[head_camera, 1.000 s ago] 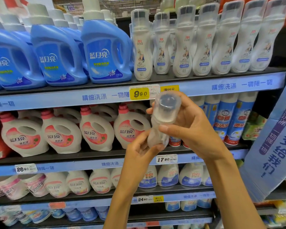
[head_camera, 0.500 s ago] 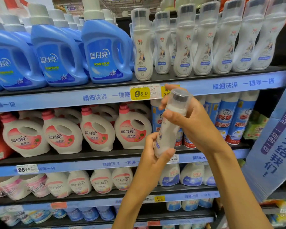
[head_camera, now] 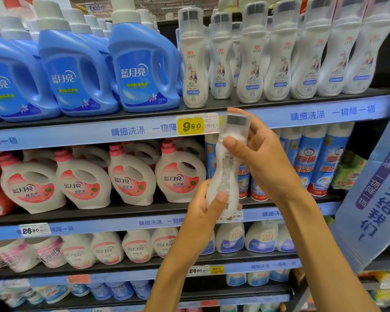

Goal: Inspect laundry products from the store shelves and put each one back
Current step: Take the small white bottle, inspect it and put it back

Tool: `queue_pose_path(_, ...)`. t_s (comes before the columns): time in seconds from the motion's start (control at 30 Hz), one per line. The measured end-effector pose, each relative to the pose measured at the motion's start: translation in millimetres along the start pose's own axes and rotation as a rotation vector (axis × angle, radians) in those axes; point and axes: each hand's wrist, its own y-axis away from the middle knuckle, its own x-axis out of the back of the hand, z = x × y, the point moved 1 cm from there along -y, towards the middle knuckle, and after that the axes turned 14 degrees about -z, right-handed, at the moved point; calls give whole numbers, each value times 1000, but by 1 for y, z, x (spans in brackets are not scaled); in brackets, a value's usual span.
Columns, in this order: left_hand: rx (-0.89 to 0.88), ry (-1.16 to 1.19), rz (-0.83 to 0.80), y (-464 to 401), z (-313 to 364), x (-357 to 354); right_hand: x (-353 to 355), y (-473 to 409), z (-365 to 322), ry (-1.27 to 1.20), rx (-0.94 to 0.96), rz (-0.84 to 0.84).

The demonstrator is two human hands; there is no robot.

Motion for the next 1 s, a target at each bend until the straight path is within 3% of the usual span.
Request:
queue_pose_path(0.2, -73, 467, -147, -3, 4, -6, 5, -3, -7, -180, -32, -138)
queue_pose_path(0.5, -50, -116, 70, -15, 0, -3, 6, -3, -12, -13, 50, 1)
queue_pose_path(0.63, -70, -86, 48, -22, 6, -7, 4, -9, -14, 46, 56, 1)
queue_pose_path(0.8, -106, -117, -54, -36, 26, 2, 7, -17, -17, -132, 121, -3)
queue_pose_path(1.0, -282, -330, 201, -62, 64, 15, 7, -44, -53, 55, 292, 148)
